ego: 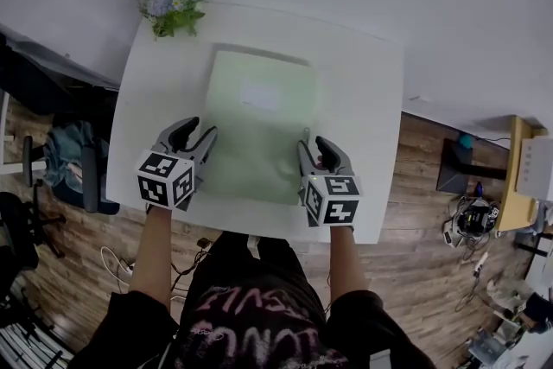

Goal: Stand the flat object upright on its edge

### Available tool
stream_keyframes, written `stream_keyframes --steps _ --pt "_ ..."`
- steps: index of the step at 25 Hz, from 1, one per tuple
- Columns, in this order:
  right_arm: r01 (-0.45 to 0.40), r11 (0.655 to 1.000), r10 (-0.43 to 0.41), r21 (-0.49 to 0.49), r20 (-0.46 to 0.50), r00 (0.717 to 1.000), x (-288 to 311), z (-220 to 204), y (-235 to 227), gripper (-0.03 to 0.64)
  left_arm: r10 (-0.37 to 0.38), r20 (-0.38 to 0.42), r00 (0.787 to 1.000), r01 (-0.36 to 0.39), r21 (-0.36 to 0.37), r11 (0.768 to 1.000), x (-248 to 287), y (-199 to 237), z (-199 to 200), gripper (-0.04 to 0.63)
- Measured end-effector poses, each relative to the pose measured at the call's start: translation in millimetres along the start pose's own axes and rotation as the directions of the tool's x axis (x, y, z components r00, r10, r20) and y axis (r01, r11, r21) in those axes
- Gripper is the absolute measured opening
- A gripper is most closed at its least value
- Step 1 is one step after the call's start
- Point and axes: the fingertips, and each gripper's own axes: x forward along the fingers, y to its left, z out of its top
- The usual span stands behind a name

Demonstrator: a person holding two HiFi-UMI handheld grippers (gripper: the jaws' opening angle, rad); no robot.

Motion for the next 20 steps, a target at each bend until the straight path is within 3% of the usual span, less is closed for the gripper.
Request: stream_keyframes --steps 2,8,14,20 --pt "-0.019 0.999 0.019 0.027 -0.017 1.000 1 -3 2 0.188 -0.023 -0.025 0.999 0.023 0.010 1.000 4 -3 -4 0.220" --pt "-0.103 0.989 0.111 0.106 -0.068 0.991 9 -8 8 0.250 -0.060 -0.063 0.996 0.059 -0.026 0.998 15 1 -10 0.255" --pt "-0.131 0.984 0.143 0.121 -0.103 0.984 15 -12 12 0.256 -0.081 -0.091 0.992 0.080 -0.021 0.997 20 4 -14 0.273" --pt "-0.157 0.973 0.183 0.169 -0.155 0.971 18 -16 16 0.259 -0.114 -0.116 0.987 0.101 -0.114 0.988 23 4 -21 0.276"
